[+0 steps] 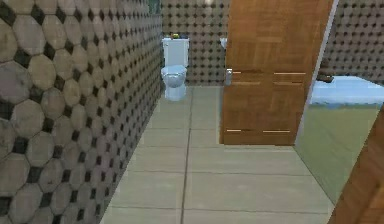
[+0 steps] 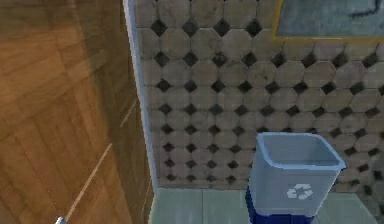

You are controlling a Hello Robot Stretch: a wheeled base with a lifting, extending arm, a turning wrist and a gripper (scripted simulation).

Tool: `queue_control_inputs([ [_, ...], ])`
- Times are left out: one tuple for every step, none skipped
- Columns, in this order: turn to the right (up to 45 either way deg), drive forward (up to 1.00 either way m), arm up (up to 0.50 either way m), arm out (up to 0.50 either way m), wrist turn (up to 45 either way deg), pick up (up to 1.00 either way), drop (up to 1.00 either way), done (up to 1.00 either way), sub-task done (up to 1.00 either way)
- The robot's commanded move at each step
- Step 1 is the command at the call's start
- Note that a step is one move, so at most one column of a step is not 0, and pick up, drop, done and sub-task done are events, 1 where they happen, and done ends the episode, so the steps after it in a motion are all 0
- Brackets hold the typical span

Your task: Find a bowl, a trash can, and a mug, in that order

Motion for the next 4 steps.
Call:
queue_control_inputs([
  [0.0, 0.60, 0.00, 0.00, 0.0, 0.00, 0.00, 0.00, 0.00],
  [45.0, 0.00, 0.00, 0.00, 0.0, 0.00, 0.00, 0.00, 0.00],
  [15.0, 0.00, 0.00, 0.00, 0.0, 0.00, 0.00, 0.00, 0.00],
  [0.0, 0.35, 0.00, 0.00, 0.0, 0.00, 0.00, 0.00, 0.00],
])
